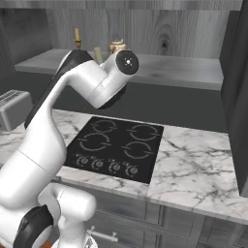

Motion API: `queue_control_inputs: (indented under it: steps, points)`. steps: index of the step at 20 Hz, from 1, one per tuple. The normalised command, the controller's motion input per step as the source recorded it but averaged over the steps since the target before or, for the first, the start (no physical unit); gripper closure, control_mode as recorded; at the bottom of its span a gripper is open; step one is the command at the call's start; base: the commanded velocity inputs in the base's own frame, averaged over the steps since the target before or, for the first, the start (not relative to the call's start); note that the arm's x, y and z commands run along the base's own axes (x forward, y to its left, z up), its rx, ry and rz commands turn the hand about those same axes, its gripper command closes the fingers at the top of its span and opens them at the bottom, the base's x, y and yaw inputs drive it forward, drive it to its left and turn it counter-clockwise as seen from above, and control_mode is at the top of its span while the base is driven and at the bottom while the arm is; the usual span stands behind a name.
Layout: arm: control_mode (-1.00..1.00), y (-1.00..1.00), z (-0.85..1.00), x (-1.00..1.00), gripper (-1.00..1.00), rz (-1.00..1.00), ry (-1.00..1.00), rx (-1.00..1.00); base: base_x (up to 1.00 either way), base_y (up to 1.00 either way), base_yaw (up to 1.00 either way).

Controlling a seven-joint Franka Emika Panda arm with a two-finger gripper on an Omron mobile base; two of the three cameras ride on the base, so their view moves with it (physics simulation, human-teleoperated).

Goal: Pick the candle and candle from the dining table and place them in the open cabinet. Close the cabinet after placing the objects.

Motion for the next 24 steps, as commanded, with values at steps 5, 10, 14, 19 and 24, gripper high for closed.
queue_control_inputs:
  steps: [5,10,14,19,24]
  points:
    - [-1.00,-0.22,0.14,0.00,1.00,-0.08,-0.09,0.05,0.00,0.00,0.00]
    - [-1.00,-0.15,0.24,0.00,1.00,-0.06,-0.09,0.05,0.00,0.00,0.00]
    - [-1.00,-0.04,0.38,0.00,1.00,-0.06,-0.01,0.00,0.00,0.00,0.00]
    - [-1.00,-0.04,0.26,0.19,1.00,-0.04,0.01,0.00,0.00,0.00,0.00]
    - [-1.00,-0.01,0.08,0.35,1.00,-0.02,0.04,0.00,0.00,0.00,0.00]
